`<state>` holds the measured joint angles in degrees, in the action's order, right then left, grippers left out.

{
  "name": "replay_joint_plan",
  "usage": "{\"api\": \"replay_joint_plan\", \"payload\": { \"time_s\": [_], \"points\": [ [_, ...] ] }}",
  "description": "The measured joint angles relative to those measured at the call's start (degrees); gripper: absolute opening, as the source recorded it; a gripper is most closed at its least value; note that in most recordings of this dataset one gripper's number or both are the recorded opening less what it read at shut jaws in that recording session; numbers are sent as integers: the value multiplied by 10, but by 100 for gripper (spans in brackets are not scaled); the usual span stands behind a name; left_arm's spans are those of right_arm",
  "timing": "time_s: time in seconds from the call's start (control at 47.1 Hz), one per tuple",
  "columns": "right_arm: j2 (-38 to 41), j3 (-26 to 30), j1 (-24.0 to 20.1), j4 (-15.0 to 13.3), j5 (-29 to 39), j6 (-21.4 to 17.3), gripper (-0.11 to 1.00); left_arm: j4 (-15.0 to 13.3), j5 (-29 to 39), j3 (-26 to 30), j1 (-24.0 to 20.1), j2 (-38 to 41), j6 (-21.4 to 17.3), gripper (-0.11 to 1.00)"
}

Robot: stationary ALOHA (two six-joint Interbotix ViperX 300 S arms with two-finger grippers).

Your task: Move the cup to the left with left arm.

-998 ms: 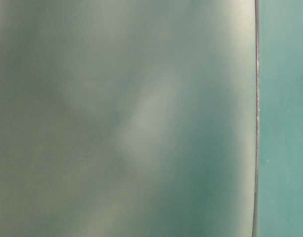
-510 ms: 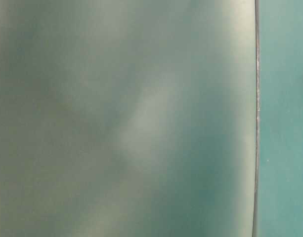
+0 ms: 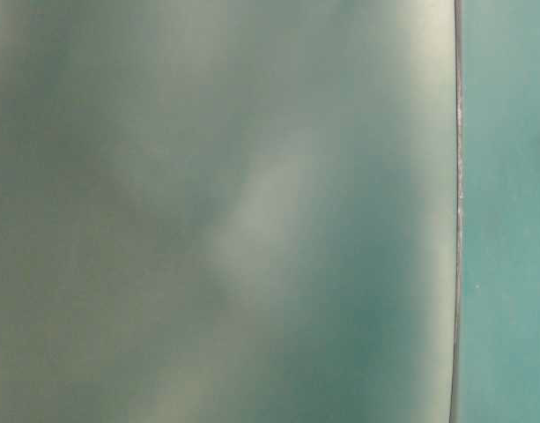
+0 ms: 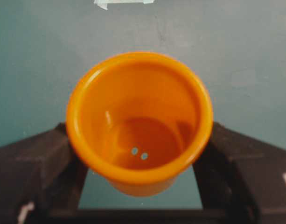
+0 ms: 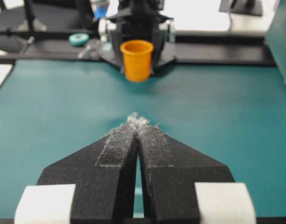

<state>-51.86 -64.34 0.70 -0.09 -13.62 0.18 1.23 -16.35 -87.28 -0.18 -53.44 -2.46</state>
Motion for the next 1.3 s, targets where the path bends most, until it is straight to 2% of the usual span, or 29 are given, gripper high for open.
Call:
{"api": "replay_joint_plan", "payload": {
  "time_s": [1.296],
  "points": [
    [11, 0, 0, 0, -2, -1, 0, 0, -7, -2, -6, 1, 9, 63]
  ]
}}
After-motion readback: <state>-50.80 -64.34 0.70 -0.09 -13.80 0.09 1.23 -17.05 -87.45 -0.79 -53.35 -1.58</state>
